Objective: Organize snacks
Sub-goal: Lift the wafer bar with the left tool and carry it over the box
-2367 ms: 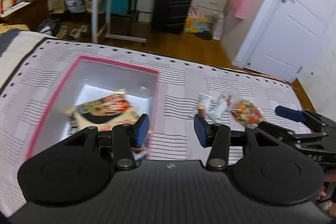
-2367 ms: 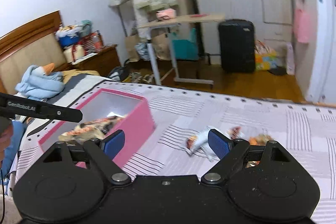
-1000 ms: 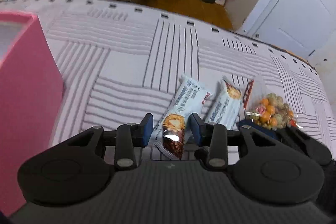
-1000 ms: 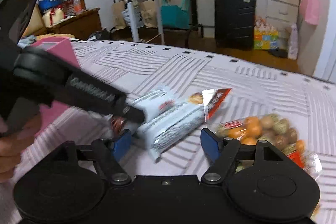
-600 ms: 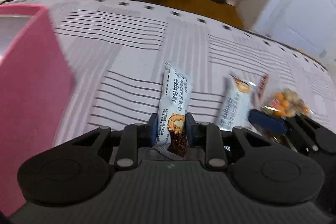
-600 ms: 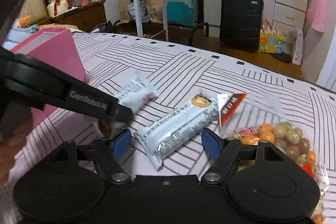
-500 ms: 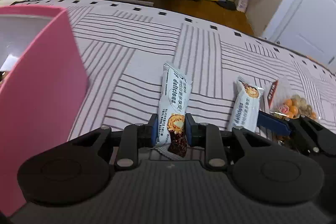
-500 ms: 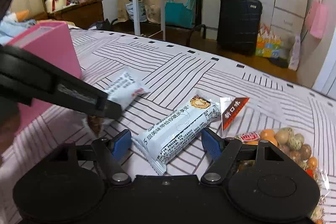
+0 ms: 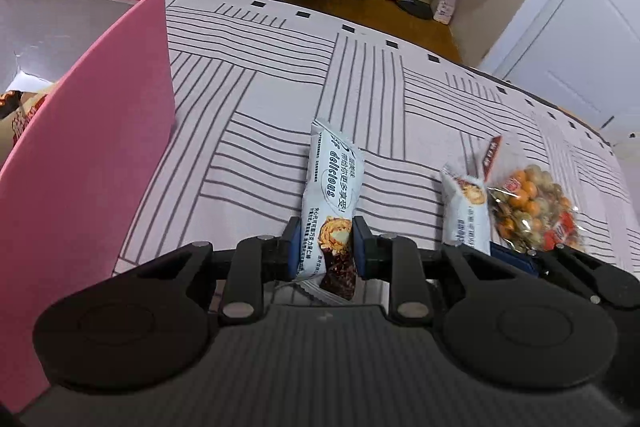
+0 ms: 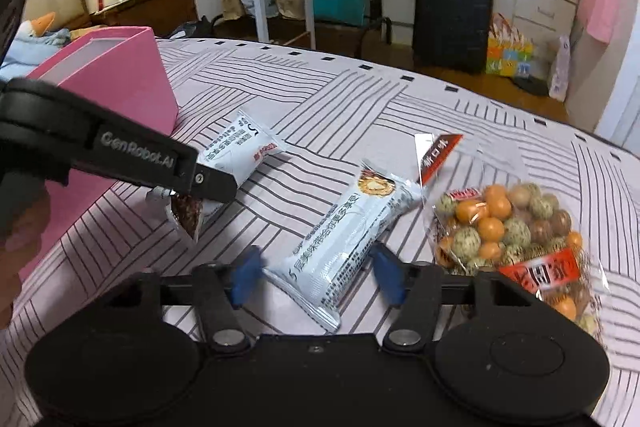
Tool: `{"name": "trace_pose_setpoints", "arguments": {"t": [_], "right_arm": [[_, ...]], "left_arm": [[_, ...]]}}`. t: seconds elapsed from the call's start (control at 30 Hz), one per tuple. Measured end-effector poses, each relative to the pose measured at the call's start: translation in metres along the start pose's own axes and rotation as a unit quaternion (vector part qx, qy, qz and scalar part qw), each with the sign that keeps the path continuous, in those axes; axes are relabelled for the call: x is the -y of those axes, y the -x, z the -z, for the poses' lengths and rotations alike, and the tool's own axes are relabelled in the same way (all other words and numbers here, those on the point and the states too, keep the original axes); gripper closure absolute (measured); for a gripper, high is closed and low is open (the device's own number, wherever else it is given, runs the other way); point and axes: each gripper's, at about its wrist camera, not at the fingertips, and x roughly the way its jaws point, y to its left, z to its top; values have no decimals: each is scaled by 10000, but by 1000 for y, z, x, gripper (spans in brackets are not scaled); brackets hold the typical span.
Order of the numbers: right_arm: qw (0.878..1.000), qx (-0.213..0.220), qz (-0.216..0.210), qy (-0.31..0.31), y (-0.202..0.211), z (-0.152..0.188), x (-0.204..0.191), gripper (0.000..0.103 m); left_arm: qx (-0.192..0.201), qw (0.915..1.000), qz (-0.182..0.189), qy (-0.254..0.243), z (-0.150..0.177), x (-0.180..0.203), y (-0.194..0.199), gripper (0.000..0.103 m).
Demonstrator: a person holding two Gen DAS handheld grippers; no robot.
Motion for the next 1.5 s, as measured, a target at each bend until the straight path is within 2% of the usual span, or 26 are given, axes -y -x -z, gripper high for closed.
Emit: {"name": "trace_pose_setpoints", "arguments": {"t": [0.03, 0.13, 0.2, 0.23, 0.27, 0.33, 0.47, 0.57, 0.73, 0.87, 1.17, 1.4, 1.5], "right_arm": [[10000, 2, -1, -83, -1, -1, 1, 26], [9992, 197, 162, -292, -10, -1, 0, 26], [9981, 315, 491, -210, -13, 1, -7, 45], [9971, 328, 672, -171, -13, 2, -10, 59], [9967, 323, 707, -231, -10, 1, -10, 65], [9965, 263, 615, -500, -5, 1, -6, 72], [9951, 129, 674, -715, 12, 6, -6, 72], [9937, -4, 469, -1021, 29, 15, -5, 72], [9905, -239, 123, -1347, 58, 29, -10, 72], [9909, -344, -150, -1293, 85, 45, -19, 72], [9934, -531, -388, -941, 149, 63, -44, 72], [9934, -660, -589, -727, 185, 61, -71, 72], [9930, -707, -772, -551, 197, 58, -88, 72]], "left_arm": [[1, 10000, 16, 5, 1, 0, 1, 78], [0, 10000, 55, 51, 3, 0, 4, 78], [24, 9999, 72, 66, 5, 0, 8, 78], [39, 9999, 88, 80, 6, 0, 10, 78], [37, 9999, 93, 107, 7, -1, 11, 78], [29, 9998, 140, 126, 8, -2, 16, 78], [-69, 9996, 252, 93, 13, -2, 29, 78], [-186, 9992, 352, 64, 19, -1, 41, 78], [-237, 9993, 289, -68, 33, 5, 67, 78], [-359, 9988, 326, -38, 45, 2, 90, 79], [-389, 9979, 471, -221, 68, -7, 151, 79], [-438, 9968, 645, -159, 88, -18, 193, 79], [-349, 9977, 563, -153, 94, -23, 218, 79]]}}
